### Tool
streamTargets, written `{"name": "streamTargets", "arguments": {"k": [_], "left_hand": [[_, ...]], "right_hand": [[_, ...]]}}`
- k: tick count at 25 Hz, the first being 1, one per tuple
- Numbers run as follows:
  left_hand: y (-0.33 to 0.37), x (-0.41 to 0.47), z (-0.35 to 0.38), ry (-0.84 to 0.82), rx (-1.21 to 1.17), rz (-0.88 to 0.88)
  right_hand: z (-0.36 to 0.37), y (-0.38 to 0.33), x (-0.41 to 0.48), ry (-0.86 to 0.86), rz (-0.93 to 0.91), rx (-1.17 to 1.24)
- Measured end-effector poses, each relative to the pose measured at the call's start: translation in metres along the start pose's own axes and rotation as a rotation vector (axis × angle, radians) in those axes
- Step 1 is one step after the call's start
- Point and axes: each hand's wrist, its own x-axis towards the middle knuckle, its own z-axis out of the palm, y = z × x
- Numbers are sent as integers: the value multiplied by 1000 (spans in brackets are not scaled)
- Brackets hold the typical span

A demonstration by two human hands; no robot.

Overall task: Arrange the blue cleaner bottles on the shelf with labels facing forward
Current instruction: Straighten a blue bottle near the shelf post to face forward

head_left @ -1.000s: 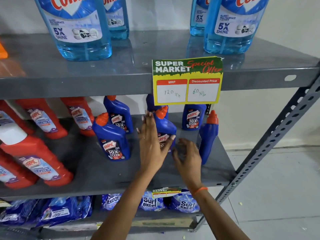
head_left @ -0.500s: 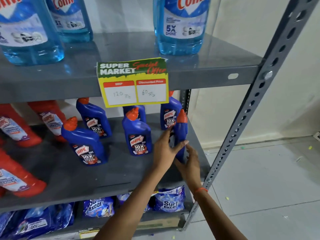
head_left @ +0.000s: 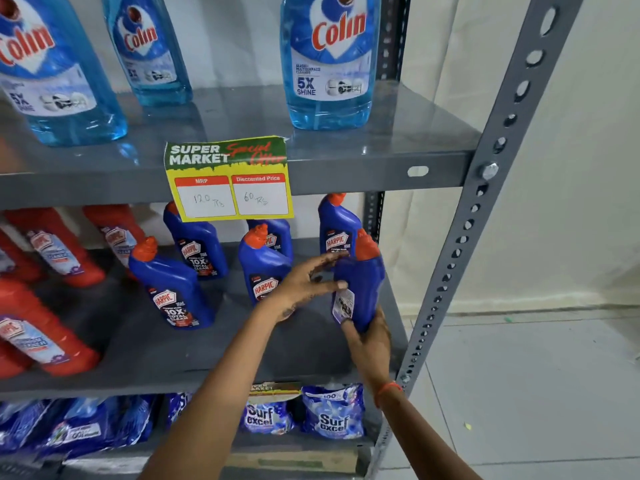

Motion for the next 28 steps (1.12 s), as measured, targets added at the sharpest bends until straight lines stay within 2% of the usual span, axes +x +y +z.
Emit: {"name": "streamTargets", "arguments": {"k": [2, 3, 6, 9, 11, 13, 15, 17, 20, 22, 24, 26, 28], "left_hand": [[2, 4, -8, -133, -113, -22], [4, 6, -7, -125, -127, -22], [4, 8, 5, 104, -162, 2], [-3, 10, 27, 425, -272, 19], [-7, 10, 44, 590, -180, 5], [-11, 7, 57, 661, -80, -5], [-14, 5, 58, 625, -10, 26], [-14, 6, 46, 492, -3, 62], [-12, 8, 23, 253, -213, 42], [-11, 9, 12, 99, -272, 26], [-7, 10, 5, 40, -273, -59], [-4, 12, 0, 58, -299, -152], [-9, 15, -7, -9, -370, -162]], "right_hand": [[0, -7, 5, -25, -22, 83], [1, -10, 8, -52, -27, 122], [-6, -17, 17, -107, -24, 133], [-10, -22, 19, -68, -62, -34], [-5, -24, 16, -82, -45, -196], [4, -27, 13, -82, -31, -290], [5, -26, 16, -51, -40, -282], [2, -24, 15, -18, -49, -196], [-1, -24, 10, -12, -25, 14], [0, -23, 7, -34, -71, 49], [-2, -26, 7, -78, -129, 42], [-8, -29, 9, -122, -151, 73], [-13, -32, 15, -176, -171, 93]]}}
